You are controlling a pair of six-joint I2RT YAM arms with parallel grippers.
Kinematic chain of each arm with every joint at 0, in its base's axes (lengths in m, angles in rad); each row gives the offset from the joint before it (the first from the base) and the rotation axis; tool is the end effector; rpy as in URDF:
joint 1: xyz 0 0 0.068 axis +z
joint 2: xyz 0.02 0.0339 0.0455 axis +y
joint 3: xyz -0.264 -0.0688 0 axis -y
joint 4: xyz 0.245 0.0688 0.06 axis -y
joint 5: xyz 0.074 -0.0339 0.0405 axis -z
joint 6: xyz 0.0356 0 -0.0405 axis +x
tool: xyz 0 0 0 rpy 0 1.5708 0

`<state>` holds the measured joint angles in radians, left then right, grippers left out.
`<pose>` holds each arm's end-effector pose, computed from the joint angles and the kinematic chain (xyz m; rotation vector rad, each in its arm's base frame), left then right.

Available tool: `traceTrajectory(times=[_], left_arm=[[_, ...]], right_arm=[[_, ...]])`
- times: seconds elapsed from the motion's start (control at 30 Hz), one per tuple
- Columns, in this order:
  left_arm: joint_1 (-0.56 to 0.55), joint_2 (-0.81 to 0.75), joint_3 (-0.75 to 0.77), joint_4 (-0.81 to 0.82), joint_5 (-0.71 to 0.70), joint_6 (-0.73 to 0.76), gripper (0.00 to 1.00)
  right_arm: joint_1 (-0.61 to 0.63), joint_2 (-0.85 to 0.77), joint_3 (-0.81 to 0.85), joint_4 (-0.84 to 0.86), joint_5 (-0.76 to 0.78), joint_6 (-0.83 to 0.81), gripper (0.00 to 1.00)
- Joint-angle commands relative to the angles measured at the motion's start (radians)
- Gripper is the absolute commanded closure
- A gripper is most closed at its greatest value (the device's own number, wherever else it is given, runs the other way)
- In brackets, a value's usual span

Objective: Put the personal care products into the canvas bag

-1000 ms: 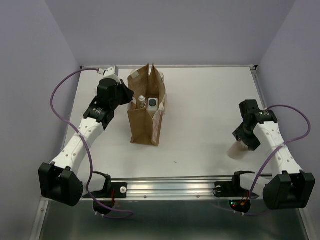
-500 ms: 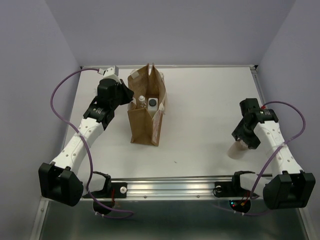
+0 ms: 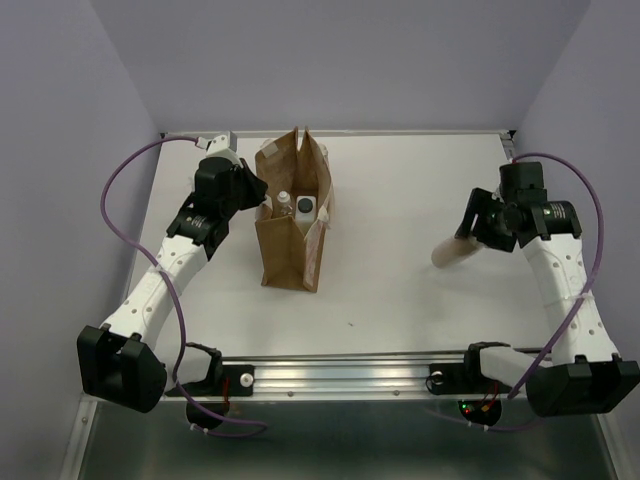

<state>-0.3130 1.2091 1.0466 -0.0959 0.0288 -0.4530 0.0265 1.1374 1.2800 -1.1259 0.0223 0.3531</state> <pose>0.2699 -0.0884 0.3520 -0.1099 1.8630 -0.5619 0.2038 0.0046 0.3561 0.4244 2.5226 0.1180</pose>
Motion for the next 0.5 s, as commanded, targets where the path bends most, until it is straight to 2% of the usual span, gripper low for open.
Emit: traceTrajectory(times=[0.0,0.13,0.27,0.37,0.47], left_arm=[[-0.005,-0.006,-0.005,-0.053,-0.012,0.025,1.0],[-0.005,-0.005,-0.003,-0.053,-0.012,0.023,1.0],[-0.005,-0.005,-0.002,-0.053,-0.01,0.023,1.0],[-0.005,-0.003,-0.005,-0.053,-0.012,0.022,1.0],[-0.005,-0.002,-0.003,-0.053,-0.006,0.023,1.0]], right_arm=[[-0.007,0.018,0.102,0.133,-0.143,-0.085,0.99],[-0.007,0.039,0.154,0.204,-0.188,-0.124,0.99],[-0.007,0.091,0.294,0.279,-0.278,-0.138,0.99],[0.035,0.14,0.389,0.373,-0.372,-0.118,0.99],[0.105,0.24,0.536,0.374,-0.348,-0.124,0.99]])
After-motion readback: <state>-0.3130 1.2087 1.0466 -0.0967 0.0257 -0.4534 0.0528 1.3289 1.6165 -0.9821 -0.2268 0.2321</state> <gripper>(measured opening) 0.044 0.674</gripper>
